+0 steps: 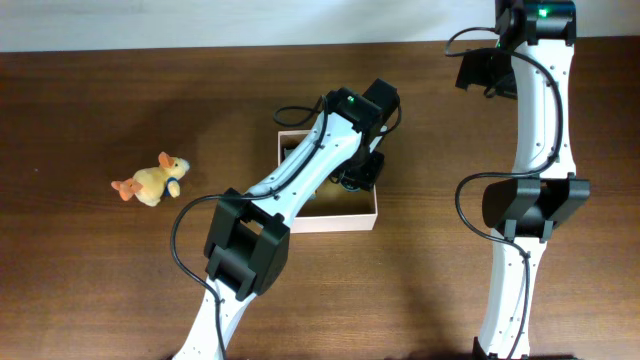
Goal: Pack container
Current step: 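Lower the wheel into the box's lower right corner and release, then raise the left gripper and move it left to the yellow duck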
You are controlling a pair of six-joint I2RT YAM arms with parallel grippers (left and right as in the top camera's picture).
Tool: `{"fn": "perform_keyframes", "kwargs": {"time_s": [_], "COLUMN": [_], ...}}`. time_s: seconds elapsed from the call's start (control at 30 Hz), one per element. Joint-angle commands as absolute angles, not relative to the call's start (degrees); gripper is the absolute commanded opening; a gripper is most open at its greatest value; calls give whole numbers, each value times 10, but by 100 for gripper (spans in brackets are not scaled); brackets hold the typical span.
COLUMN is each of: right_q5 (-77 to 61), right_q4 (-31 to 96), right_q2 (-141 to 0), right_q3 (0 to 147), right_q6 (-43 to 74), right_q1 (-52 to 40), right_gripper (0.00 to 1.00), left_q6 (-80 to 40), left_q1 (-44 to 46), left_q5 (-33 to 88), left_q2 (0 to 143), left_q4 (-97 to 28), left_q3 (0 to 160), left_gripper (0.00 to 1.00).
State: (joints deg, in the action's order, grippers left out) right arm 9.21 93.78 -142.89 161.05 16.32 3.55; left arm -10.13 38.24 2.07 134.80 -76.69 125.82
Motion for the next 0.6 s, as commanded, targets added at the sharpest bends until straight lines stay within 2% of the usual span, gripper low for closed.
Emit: {"fn": "perform_keyframes", "kwargs": {"time_s": [0.0,0.17,0.57], "right_q5": [101,101,101], "right_q4": [936,936,936], "right_q2": [-1437,-1437,-1437], "right_q3": [1613,1613,1613], "right_q6": [166,166,166], "right_q1": [34,34,34], "right_gripper": [99,99,99], "left_q6": [-102,-102,-102], "left_q1": [386,386,366], "left_q5": [28,28,12], "left_q2": [1361,1361,1357], "left_q4": [-765,-759,-761], "left_q3": [1255,1255,1267], "left_gripper": [81,87,87]}}
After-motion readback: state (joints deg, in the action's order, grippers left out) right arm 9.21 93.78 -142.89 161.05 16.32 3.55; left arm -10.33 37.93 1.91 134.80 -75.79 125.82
